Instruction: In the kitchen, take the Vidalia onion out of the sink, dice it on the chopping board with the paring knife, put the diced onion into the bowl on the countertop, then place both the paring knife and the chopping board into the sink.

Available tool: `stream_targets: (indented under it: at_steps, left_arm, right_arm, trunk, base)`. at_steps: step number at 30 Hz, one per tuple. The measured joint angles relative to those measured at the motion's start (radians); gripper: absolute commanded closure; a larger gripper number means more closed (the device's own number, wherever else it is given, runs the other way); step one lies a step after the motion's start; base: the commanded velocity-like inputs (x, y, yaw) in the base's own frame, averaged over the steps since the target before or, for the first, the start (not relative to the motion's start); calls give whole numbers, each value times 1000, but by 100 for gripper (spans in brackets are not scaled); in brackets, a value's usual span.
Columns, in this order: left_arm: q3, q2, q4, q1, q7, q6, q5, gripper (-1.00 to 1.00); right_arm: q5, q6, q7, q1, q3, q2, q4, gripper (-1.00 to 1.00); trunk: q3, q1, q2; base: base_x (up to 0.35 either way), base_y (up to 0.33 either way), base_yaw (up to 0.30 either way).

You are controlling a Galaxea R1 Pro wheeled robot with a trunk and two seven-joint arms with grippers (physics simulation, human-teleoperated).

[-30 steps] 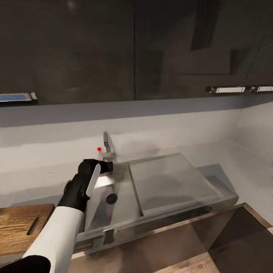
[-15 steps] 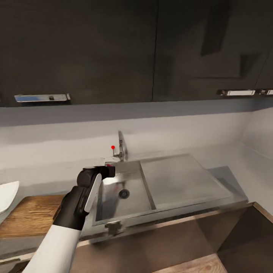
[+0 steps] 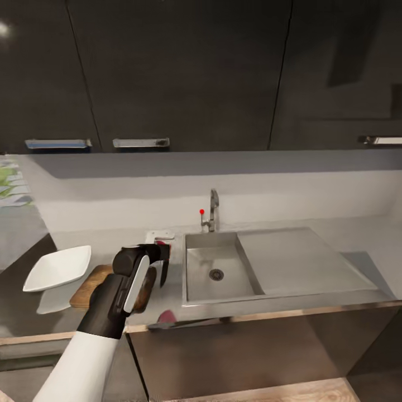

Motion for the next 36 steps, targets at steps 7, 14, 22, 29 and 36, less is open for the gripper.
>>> stream_targets:
  at_steps: [7,14,22,29,36]
  left_arm:
    - [0,-1,9,1,-1,0,0,100]
    - [0,0,13,19,-2,8,1,100]
    - [0,0,0,82,-2,10,0,100]
    - [-31,1,-82,177,-2,9,2,100]
    - [-45,1,-131,199,0,9,-1,100]
  right_arm:
    - [0,0,0,0,0,-1,-9,-100]
    - [-1,-1,3,0,0,0,-48,-100]
    - [-2,-2,2,0,0,0,-188,-100]
    - [-3,-2,3,0,-1,0,-211,-100]
    - [-5,-2,3,0,-1,0,-210,-100]
  trunk:
    - [6,0,0]
    - [6,0,0]
    - [6,0,0]
    - [6,0,0]
    - [6,0,0]
  base:
    - [-36,307,131]
    - [-1,286,5]
    - [0,60,0]
    - [0,2,0]
    - [0,0,0]
